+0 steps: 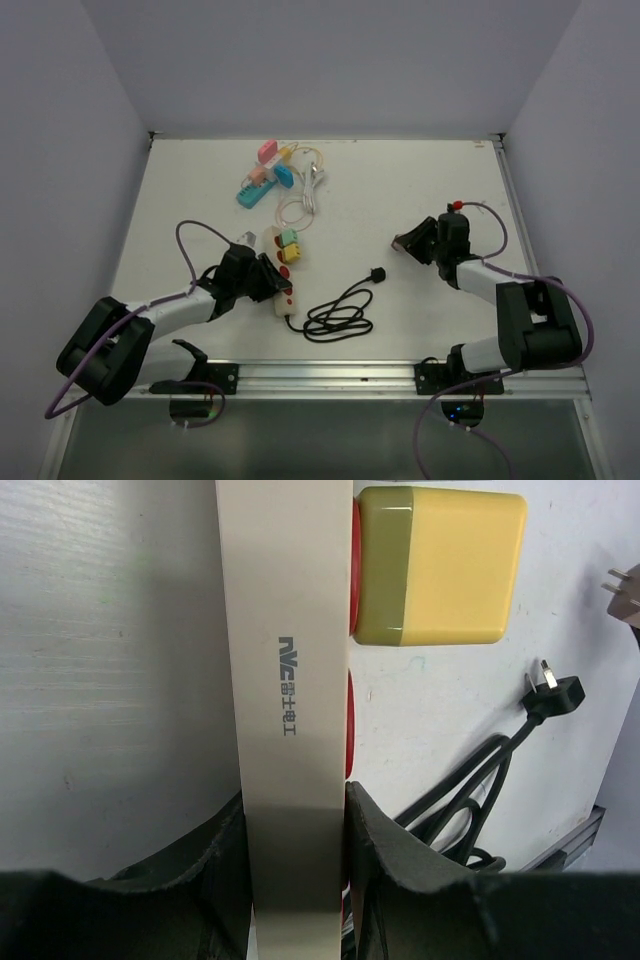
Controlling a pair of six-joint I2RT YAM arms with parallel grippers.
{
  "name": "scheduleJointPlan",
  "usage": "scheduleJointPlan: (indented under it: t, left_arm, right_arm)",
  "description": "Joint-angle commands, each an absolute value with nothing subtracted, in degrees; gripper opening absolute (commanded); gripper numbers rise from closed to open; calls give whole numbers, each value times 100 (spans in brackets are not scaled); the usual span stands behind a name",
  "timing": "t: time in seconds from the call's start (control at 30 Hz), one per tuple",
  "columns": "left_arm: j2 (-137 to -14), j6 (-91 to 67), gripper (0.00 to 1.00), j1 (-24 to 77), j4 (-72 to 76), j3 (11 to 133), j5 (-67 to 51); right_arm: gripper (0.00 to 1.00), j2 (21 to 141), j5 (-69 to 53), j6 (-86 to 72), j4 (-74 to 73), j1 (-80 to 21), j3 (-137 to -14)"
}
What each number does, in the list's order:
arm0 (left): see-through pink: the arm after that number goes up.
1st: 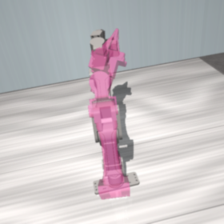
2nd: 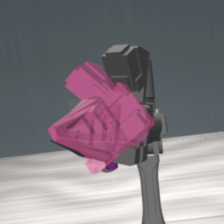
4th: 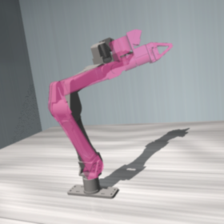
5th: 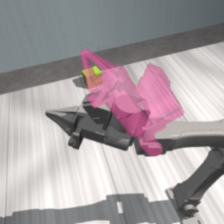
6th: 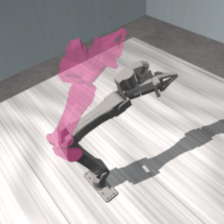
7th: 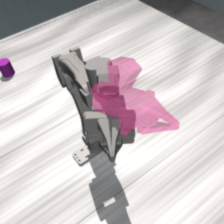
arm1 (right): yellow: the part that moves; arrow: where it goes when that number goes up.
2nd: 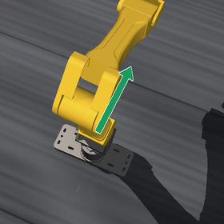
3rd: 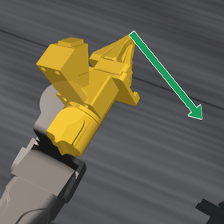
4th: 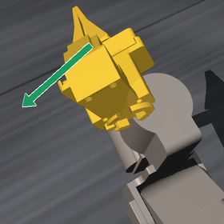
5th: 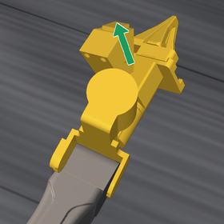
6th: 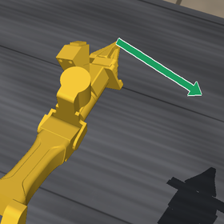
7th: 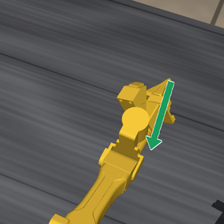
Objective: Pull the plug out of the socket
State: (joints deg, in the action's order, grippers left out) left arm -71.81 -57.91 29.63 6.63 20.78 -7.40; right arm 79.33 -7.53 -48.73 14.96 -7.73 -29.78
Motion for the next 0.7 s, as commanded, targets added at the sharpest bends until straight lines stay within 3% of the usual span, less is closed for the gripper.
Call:
scheduleJointPlan:
  t: [0.0,0.2,0.23,0.3,0.33,0.4,0.5,0.67]
  left_arm:
    - [-7347,-5194,0,2953,369,1925,-888]
    - [-7409,-5133,0,2962,439,1934,-1037]
    - [-7409,-5115,0,2962,448,1916,-1063]
    - [-7409,-5098,0,2962,457,1899,-1090]
    - [-7400,-5072,0,2962,466,1898,-1116]
    - [-7400,-5054,0,2962,483,1890,-1142]
    - [-7409,-5027,0,2962,510,1890,-1178]
    - [-7409,-5001,0,2962,519,1898,-1257]
  right_arm:
    - [7,8182,-1380,-4702,1793,-738,-3234]
    - [32,8227,-1222,-4729,1679,-458,-3041]
    - [44,8200,-1169,-4685,1522,-414,-2998]
    - [56,8078,-994,-4571,1276,-343,-2997]
    - [72,8034,-941,-4449,1013,-334,-3032]
    - [90,7867,-835,-4273,688,-325,-3076]
    - [99,7612,-651,-4079,178,-325,-3190]
    - [99,6988,-860,-3973,18,-343,-3234]
